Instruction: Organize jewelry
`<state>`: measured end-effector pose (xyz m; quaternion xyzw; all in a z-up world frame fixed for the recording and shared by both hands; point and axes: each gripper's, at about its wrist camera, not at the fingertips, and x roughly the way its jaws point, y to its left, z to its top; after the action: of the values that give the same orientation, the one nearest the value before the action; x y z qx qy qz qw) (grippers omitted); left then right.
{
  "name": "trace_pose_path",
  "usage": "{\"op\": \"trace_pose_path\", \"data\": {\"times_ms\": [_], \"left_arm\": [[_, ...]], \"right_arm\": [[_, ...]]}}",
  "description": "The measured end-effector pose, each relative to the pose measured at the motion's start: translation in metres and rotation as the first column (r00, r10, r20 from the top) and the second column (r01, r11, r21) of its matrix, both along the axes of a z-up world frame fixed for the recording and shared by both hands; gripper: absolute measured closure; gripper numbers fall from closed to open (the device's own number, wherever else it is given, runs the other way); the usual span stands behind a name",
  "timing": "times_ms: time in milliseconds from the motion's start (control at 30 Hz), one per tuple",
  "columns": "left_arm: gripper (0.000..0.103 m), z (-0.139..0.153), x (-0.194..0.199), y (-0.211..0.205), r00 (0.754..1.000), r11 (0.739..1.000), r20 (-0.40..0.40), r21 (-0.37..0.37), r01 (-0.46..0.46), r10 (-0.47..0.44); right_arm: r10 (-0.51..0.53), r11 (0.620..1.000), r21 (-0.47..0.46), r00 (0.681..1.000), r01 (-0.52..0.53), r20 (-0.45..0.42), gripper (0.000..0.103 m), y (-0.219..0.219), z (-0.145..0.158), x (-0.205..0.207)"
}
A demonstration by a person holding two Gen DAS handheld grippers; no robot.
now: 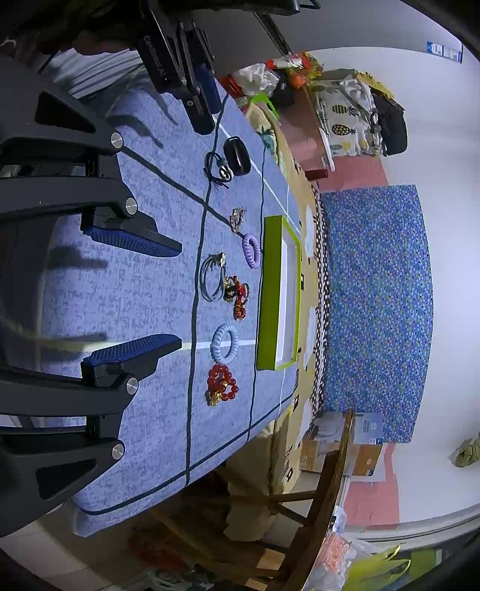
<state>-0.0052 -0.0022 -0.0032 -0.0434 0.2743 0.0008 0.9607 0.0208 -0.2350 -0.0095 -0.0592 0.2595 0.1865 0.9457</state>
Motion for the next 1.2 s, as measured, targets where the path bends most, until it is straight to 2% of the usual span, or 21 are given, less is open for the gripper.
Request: {"op": "trace_pose_path", "data": {"times_ms": [300, 367, 1200], "left_arm": [[0.058, 0.0, 0.0, 0.0, 1.0, 1.0, -0.003, -0.001, 0.001, -0.001], [0.058, 0.0, -0.001, 0.0, 1.0, 1.0, -0.003, 0.0, 0.001, -0.001], [0.058, 0.0, -0.002, -0.002, 1.0, 1.0, -0.007, -0.006, -0.001, 0.001]], "right_arm": [[0.0, 1.0, 0.0, 1.0, 0.0, -0.005, 0.059, 0.004, 0.001, -0.004], [-0.006, 1.0, 0.004, 1.0, 0.006, -0.008, 0.059, -0.01, -0.003, 0.006], [-0.003, 1.0, 0.001, 1.0, 0.003, -0.009, 0.059, -0.001, -0.002, 0.0]]}}
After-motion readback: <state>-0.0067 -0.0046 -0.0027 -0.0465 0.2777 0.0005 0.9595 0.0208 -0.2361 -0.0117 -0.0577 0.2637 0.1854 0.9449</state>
